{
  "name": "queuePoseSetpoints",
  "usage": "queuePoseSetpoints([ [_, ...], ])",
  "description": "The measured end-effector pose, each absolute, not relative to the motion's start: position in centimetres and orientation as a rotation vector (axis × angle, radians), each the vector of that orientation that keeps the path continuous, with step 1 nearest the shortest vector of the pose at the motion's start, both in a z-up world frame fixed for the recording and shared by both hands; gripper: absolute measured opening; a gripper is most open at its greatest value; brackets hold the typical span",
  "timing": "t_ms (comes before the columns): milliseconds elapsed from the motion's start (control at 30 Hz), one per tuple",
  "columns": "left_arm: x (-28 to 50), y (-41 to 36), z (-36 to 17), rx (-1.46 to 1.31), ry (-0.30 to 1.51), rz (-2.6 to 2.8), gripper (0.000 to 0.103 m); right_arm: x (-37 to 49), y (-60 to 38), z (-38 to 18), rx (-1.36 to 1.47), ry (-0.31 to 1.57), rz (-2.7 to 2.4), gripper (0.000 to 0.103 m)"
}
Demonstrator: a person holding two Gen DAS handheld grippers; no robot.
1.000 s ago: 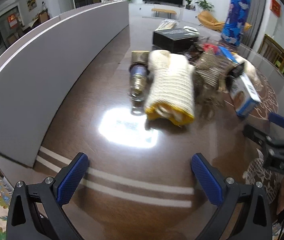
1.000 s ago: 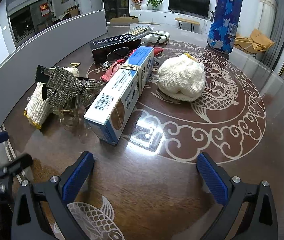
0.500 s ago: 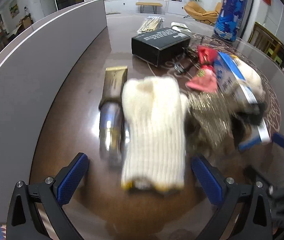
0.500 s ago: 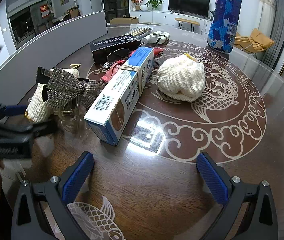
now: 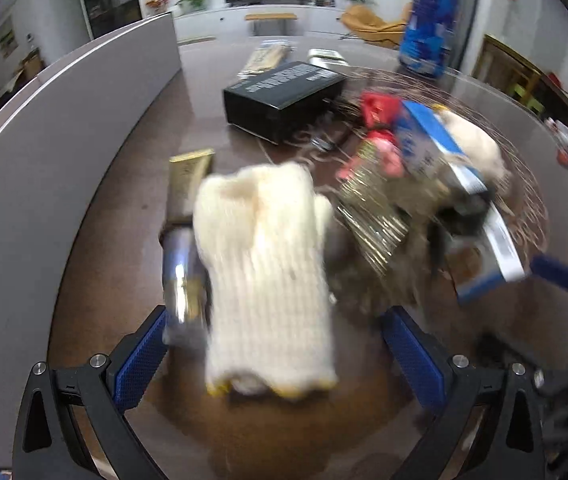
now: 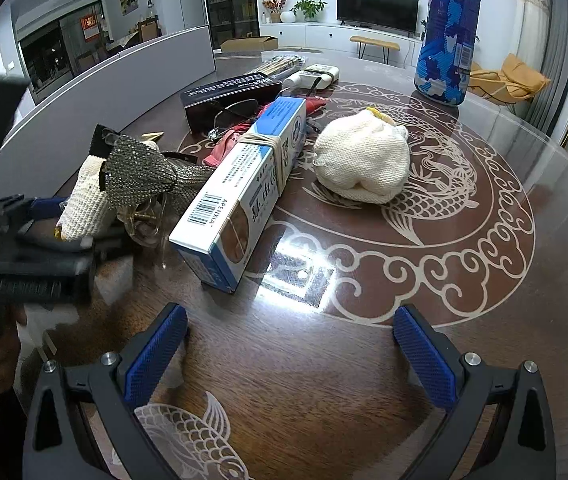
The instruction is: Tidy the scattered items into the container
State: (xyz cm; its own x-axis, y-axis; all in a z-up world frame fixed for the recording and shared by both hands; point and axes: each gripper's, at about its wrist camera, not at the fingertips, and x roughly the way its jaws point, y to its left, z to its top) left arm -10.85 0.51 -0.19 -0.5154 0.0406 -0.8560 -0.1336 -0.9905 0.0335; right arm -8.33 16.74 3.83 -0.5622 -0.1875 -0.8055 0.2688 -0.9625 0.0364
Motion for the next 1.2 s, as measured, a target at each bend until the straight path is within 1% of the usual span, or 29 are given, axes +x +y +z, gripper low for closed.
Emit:
queuePoseSetpoints([
  [167, -8.1, 0.2, -0.2, -1.437, 0.175, 2.610, 0.103, -8.4, 16.8, 3.8, 1.304, 0.123, -2.564, 0.103],
  [333, -9.3, 0.0, -0.3, -1.461, 0.152, 2.615, 0.103, -8.3, 16.8, 3.8, 1.303, 0.120, -2.563, 0.103],
  [367, -9.5, -0.1, -0.3, -1.458, 0.139, 2.619, 0.100, -8.3, 16.8, 3.8, 1.303, 0.119, -2.563, 0.103],
  [400, -9.5, -0.2, -0.2, -1.454, 0.125, 2.627, 0.097, -8.3, 16.8, 3.8, 1.303, 0.119, -2.563, 0.103],
  [467, -10.0, -0.4, 0.2, -1.444, 0.112, 2.649, 0.073, -8.3, 16.8, 3.8, 1.303, 0.120, -2.563, 0.103],
  [533, -10.5, -0.6, 0.5, -1.451, 0.105, 2.650, 0.061, -8.3, 16.8, 3.8, 1.302, 0.119, -2.563, 0.103],
  [567, -10.6, -0.7, 0.6, -1.452, 0.103, 2.649, 0.053, -8.3, 16.8, 3.8, 1.302, 0.118, -2.563, 0.103],
  [667, -10.2, -0.9, 0.8, -1.438, 0.104, 2.657, 0.043, -8.3, 16.8, 3.8, 1.302, 0.119, -2.563, 0.103],
  [900, -5.5, -0.8, 1.0, -1.475, 0.092, 2.611, 0.041, -8.3, 16.8, 3.8, 1.300, 0.114, -2.561, 0.103],
  [1000, -3.3, -1.0, 1.1, -1.539, 0.106, 2.557, 0.052, -8.3, 16.8, 3.8, 1.299, 0.114, -2.561, 0.103],
  [1033, -2.7, -1.2, 1.1, -1.552, 0.095, 2.539, 0.059, -8.3, 16.9, 3.8, 1.299, 0.114, -2.561, 0.103],
  [1067, -2.3, -1.5, 1.2, -1.554, 0.062, 2.515, 0.063, -8.3, 16.9, 3.8, 1.299, 0.113, -2.560, 0.103],
  [1200, -1.6, -3.2, 1.7, -1.541, -0.082, 2.503, 0.064, -8.3, 16.9, 3.8, 1.299, 0.113, -2.560, 0.103],
])
